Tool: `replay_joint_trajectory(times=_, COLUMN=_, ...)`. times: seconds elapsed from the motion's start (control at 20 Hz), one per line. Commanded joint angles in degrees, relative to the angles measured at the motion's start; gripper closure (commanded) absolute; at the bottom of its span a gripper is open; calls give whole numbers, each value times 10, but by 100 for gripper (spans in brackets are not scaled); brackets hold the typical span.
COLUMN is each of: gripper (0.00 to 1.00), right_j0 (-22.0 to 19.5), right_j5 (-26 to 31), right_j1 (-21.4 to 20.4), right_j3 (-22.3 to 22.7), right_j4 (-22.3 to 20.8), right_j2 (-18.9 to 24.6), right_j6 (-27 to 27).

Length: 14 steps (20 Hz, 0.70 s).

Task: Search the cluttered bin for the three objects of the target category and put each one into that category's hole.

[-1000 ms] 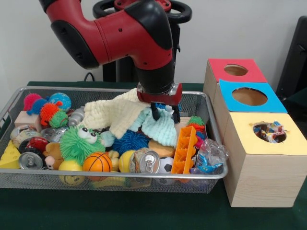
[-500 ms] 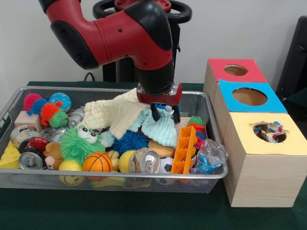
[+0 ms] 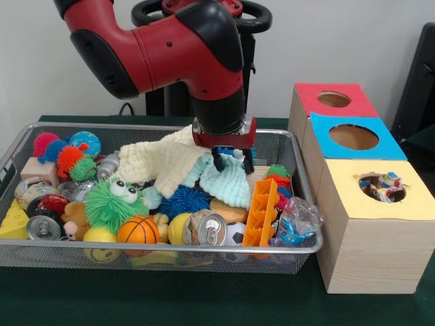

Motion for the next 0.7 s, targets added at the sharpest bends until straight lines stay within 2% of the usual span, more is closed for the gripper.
replay_joint_trajectory(times=0.05, gripper=0, right_j0=-1, right_j5=100, right_j1=-7, right_j3=-49, right_j4=-18, right_j2=-7, right_j6=-204)
replay_joint_trajectory(times=0.4, gripper=0, right_j0=1, right_j5=129, right_j1=-23, right_j3=-43, right_j4=-12, right_j2=-16, right_j6=-204)
replay_joint_trajectory(times=0.65, gripper=0, right_j0=0, right_j5=136, right_j1=-33, right_j3=-34, right_j4=-11, right_j2=-23, right_j6=-184)
replay_joint_trajectory(times=0.7, gripper=100, right_j0=-1, right_j5=133, right_j1=-35, right_j3=-33, right_j4=-14, right_j2=-22, right_j6=-181)
